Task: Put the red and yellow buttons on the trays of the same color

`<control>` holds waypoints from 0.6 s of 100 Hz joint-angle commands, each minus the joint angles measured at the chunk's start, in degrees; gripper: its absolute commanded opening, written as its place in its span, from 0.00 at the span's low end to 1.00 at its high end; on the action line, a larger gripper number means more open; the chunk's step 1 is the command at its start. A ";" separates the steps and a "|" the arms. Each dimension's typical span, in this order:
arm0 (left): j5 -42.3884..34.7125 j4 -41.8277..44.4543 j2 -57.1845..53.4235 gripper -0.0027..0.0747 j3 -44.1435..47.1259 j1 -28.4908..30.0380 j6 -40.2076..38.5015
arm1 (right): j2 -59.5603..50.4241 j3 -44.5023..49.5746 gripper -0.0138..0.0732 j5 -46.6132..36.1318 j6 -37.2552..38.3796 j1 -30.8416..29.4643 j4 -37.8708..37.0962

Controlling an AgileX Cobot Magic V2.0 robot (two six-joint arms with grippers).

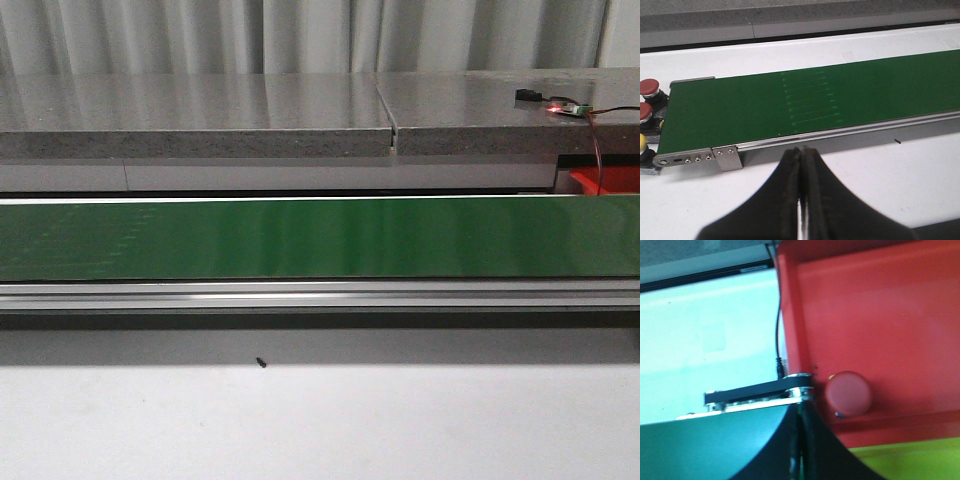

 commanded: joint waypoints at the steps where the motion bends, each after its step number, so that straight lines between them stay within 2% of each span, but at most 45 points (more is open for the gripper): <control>1: -3.89 -0.60 0.64 0.01 -1.49 -0.52 0.10 | -4.82 0.22 0.08 -4.40 -0.84 2.30 -0.61; 28: -3.89 -0.60 0.64 0.01 -1.49 -0.52 0.10 | -12.37 5.15 0.08 -5.97 -0.84 10.36 -3.85; 60: -3.89 -0.60 0.64 0.01 -1.49 -0.52 0.10 | -19.78 9.74 0.08 -2.35 0.39 15.42 -3.78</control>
